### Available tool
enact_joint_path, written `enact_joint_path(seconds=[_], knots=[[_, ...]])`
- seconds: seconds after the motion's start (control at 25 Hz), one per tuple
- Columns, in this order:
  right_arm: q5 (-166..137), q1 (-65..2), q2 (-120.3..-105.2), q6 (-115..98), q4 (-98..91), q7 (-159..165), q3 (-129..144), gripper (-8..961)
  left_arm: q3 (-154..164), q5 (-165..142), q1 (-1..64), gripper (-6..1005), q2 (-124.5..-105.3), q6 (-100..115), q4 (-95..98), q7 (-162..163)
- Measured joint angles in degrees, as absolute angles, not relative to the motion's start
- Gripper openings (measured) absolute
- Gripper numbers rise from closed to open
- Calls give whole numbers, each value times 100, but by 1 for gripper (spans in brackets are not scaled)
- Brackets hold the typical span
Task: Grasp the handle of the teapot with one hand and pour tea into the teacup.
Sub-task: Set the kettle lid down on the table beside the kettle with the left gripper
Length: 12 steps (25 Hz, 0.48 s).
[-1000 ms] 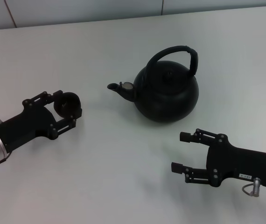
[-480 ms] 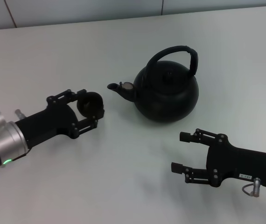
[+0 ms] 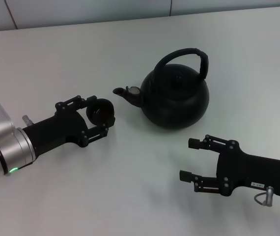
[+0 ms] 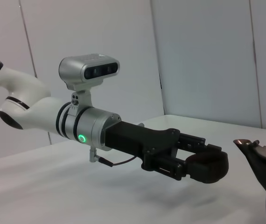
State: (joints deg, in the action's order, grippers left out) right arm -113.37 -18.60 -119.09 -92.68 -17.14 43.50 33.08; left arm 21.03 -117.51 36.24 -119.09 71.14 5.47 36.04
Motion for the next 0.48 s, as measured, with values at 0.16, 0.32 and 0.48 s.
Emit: enact_joint_path(seconds=[0.16, 0.32, 0.48], knots=[[-11337, -1882, -11909, -9251, -1714, 4350, 3314, 814, 2104, -11759, 3648, 687, -11909, 6927, 491, 3574], [-11337, -1895, -11909, -9244, -1714, 4350, 3313, 813, 2117, -11761, 3672, 687, -11909, 6616, 273, 3319], [-11337, -1900, -11909, -9248, -1714, 4350, 3313, 813, 2119, -11761, 3679, 687, -11909, 6431, 152, 3162]])
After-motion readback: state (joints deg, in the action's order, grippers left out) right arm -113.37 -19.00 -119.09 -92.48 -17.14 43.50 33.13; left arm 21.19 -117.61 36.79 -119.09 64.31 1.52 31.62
